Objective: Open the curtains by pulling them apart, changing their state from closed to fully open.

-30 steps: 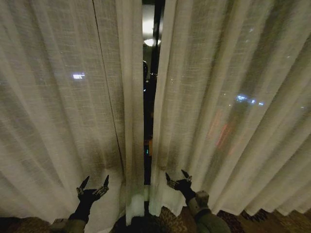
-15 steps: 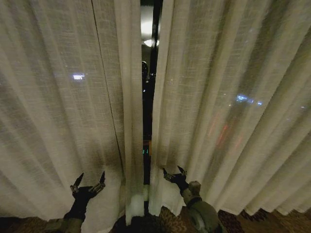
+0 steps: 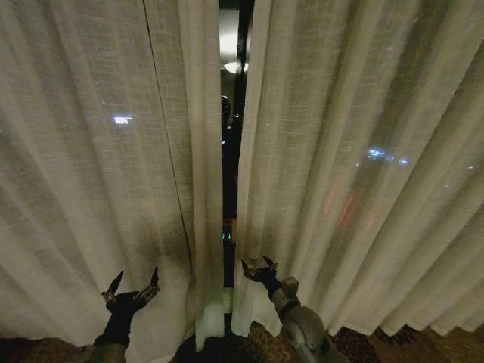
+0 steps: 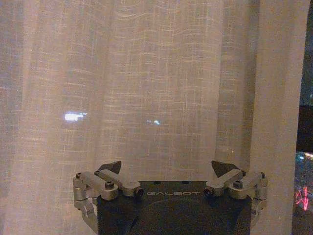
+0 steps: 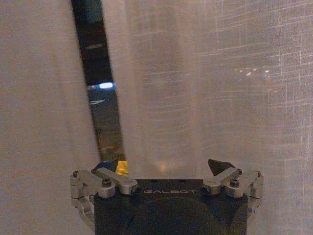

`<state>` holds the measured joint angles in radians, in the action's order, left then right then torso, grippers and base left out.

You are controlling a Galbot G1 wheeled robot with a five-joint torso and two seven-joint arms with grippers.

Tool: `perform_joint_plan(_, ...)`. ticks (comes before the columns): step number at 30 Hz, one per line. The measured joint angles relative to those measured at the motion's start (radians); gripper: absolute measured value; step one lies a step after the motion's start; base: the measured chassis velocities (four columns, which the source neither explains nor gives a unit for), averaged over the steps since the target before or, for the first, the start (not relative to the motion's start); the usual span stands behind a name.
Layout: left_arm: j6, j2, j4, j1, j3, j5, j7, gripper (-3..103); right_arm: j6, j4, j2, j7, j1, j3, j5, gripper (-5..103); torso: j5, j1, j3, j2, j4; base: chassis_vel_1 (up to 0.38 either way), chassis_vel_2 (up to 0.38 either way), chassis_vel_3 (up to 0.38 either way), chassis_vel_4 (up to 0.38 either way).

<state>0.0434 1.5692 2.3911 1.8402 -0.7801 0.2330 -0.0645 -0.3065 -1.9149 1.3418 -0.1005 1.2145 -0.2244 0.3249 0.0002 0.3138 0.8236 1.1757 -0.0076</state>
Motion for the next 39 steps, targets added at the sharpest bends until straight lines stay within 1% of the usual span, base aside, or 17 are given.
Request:
perform_joint_plan(4, -0.014, 0.006, 0.008, 0.014, 0.003, 0.0, -0.002, 100, 0.008, 0.059, 0.031, -0.057, -0.073, 0.016, -0.013, 100, 0.0001, 0.0, 0.0, 0.0, 0.0001, 0.0, 0.0, 0.0, 0.0)
perform_joint_plan(11, -0.01, -0.003, 0.019, 0.007, 0.003, 0.002, -0.002, 100, 0.035, 0.107, 0.049, -0.074, -0.132, 0.029, -0.046, 101, 0.0, 0.0, 0.0, 0.0, 0.0, 0.0, 0.0, 0.0, 0.0)
perform_joint_plan(14, -0.001, -0.003, 0.027, 0.002, 0.012, 0.002, -0.002, 100, 0.043, 0.113, 0.052, -0.08, -0.145, 0.035, -0.055, 87, 0.0, 0.0, 0.0, 0.0, 0.0, 0.0, 0.0, 0.0, 0.0)
perform_joint_plan(15, -0.001, -0.003, 0.027, 0.002, 0.012, 0.002, -0.002, 100, 0.043, 0.113, 0.052, -0.08, -0.145, 0.035, -0.055, 87, 0.0, 0.0, 0.0, 0.0, 0.0, 0.0, 0.0, 0.0, 0.0)
perform_joint_plan(18, 0.002, 0.002, 0.03, 0.001, 0.019, 0.001, -0.002, 100, 0.051, 0.111, 0.049, -0.083, -0.149, 0.038, -0.064, 71, 0.0001, 0.0, 0.0, 0.0, 0.0, 0.0, 0.0, 0.0, 0.0)
perform_joint_plan(19, 0.002, 0.003, 0.03, 0.002, 0.019, 0.001, -0.002, 100, 0.051, 0.109, 0.047, -0.085, -0.149, 0.039, -0.066, 71, 0.0, 0.0, 0.0, 0.0, -0.0001, 0.0, 0.0, 0.0, 0.0)
perform_joint_plan(20, 0.002, 0.004, 0.03, 0.002, 0.019, 0.001, -0.002, 100, 0.051, 0.106, 0.046, -0.087, -0.148, 0.039, -0.067, 65, 0.0, 0.0, 0.0, 0.0, 0.0, 0.0, 0.0, 0.0, 0.0)
perform_joint_plan(21, 0.002, 0.004, 0.03, 0.002, 0.019, 0.001, -0.002, 100, 0.051, 0.106, 0.046, -0.087, -0.148, 0.039, -0.067, 65, 0.0, 0.0, 0.0, 0.0, 0.0, 0.0, 0.0, 0.0, 0.0)
perform_joint_plan(24, -0.005, 0.01, 0.03, 0.008, 0.014, 0.001, -0.004, 100, 0.051, 0.1, 0.041, -0.088, -0.145, 0.041, -0.069, 49, 0.0, 0.0, 0.0, 0.0, 0.0, 0.0, 0.0, 0.0, 0.0)
perform_joint_plan(26, -0.008, 0.011, 0.03, 0.01, 0.013, 0.001, -0.006, 100, 0.051, 0.098, 0.039, -0.088, -0.143, 0.042, -0.069, 49, 0.0, 0.0, 0.0, 0.0, 0.0, 0.0, 0.0, 0.0, 0.0)
perform_joint_plan(30, -0.017, 0.021, 0.026, 0.013, 0.009, 0.0, -0.024, 100, 0.051, 0.095, 0.034, -0.088, -0.14, 0.042, -0.067, 27, 0.0, 0.0, 0.0, 0.0, 0.0, 0.0, 0.0, 0.0, 0.0)
perform_joint_plan(31, -0.017, 0.021, 0.026, 0.013, 0.009, 0.0, -0.024, 100, 0.051, 0.095, 0.034, -0.088, -0.14, 0.042, -0.067, 27, 0.0, 0.0, 0.0, 0.0, 0.0, 0.0, 0.0, 0.0, 0.0)
perform_joint_plan(33, -0.019, 0.022, 0.026, 0.015, 0.011, -0.001, -0.026, 100, 0.051, 0.095, 0.028, -0.088, -0.141, 0.042, -0.064, 16, 0.0, 0.0, 0.0, 0.0, 0.0, 0.0, 0.0, 0.0, 0.0)
perform_joint_plan(36, -0.02, 0.022, 0.026, 0.015, 0.011, -0.001, -0.026, 100, 0.051, 0.095, 0.026, -0.088, -0.143, 0.041, -0.062, 16, 0.0, 0.0, 0.0, 0.0, 0.0, 0.0, 0.0, 0.0, 0.0)
perform_joint_plan(37, -0.02, 0.022, 0.027, 0.014, 0.012, -0.001, -0.026, 100, 0.051, 0.095, 0.023, -0.09, -0.146, 0.04, -0.056, 6, 0.0001, 0.0, 0.0, 0.0, 0.0, 0.0, 0.0, 0.0, 0.0)
perform_joint_plan(38, -0.02, 0.022, 0.027, 0.014, 0.013, -0.001, -0.026, 100, 0.051, 0.094, 0.021, -0.093, -0.148, 0.041, -0.047, 2, 0.0001, 0.0, 0.0, 0.0, 0.0, 0.0, 0.0, 0.0, 0.0)
perform_joint_plan(39, -0.02, 0.022, 0.027, 0.014, 0.013, -0.001, -0.026, 100, 0.051, 0.094, 0.021, -0.093, -0.148, 0.041, -0.047, 2, 0.0001, 0.0, 0.0, 0.0, 0.0, 0.0, 0.0, 0.0, 0.0)
